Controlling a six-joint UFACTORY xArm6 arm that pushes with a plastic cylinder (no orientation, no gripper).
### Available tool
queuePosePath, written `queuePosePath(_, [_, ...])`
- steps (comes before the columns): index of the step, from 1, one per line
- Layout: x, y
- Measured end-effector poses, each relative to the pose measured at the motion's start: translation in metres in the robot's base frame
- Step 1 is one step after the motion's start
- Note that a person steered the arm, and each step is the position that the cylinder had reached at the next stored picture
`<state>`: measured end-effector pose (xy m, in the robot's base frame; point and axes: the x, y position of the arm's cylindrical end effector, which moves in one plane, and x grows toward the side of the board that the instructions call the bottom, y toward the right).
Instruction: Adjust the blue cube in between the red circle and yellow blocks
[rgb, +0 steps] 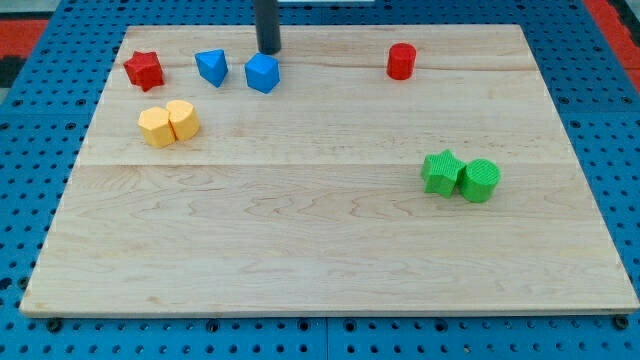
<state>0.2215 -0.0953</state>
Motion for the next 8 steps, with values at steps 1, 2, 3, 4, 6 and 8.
queuePosePath(1, [-0.002,-0.081])
queuePosePath(2, [0.022,-0.084])
queuePosePath(3, [0.041,-0.068])
queuePosePath(4, [0.057,-0.045])
queuePosePath(6, [0.049,-0.025])
queuePosePath(8, [0.044,0.054])
